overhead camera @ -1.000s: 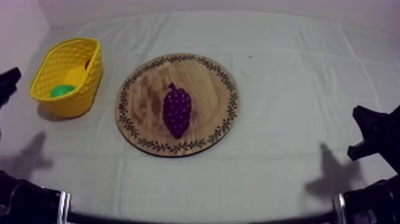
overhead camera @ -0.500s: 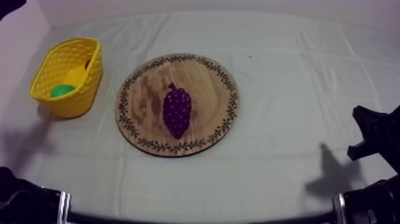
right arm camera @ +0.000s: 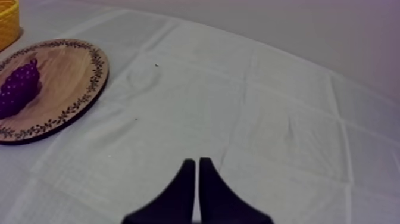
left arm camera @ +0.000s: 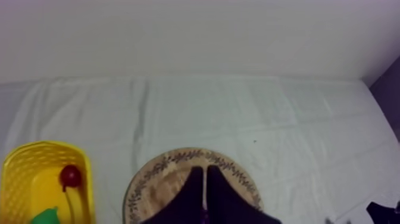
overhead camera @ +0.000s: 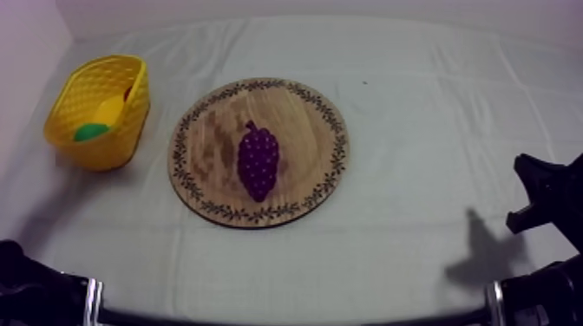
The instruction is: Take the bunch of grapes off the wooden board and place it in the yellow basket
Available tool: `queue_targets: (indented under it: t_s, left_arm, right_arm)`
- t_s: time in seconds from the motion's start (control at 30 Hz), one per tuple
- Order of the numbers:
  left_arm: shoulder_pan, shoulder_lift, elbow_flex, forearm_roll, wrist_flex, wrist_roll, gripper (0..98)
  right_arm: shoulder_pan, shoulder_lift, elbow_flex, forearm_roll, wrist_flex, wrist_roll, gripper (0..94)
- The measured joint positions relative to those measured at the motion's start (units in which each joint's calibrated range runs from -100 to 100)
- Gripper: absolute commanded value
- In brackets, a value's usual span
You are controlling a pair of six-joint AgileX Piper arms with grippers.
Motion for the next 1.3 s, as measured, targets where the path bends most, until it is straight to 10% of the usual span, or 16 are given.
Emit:
queue_targets:
  t_s: [0.8, 0.9, 1.1, 1.3]
  left_arm:
    - [7.98, 31.33, -16.39, -2.13, 11.68, 5.08, 1.9]
    - [8.12, 31.20, -15.58, -2.08, 12.17, 5.31, 16.3]
    - [8.01, 30.00, -13.04, -1.77, 14.74, 8.38, 78.2]
    - [7.72, 29.48, -11.66, 0.53, 18.79, 10.01, 94.2]
  right_arm:
    - [0.00, 0.00, 0.00, 0.00, 0.00, 0.00, 0.4]
    - [0.00, 0.00, 0.00, 0.00, 0.00, 0.00, 0.4]
    - [0.00, 0.00, 0.00, 0.00, 0.00, 0.00, 0.4]
    - [0.00, 0.00, 0.00, 0.00, 0.00, 0.00, 0.4]
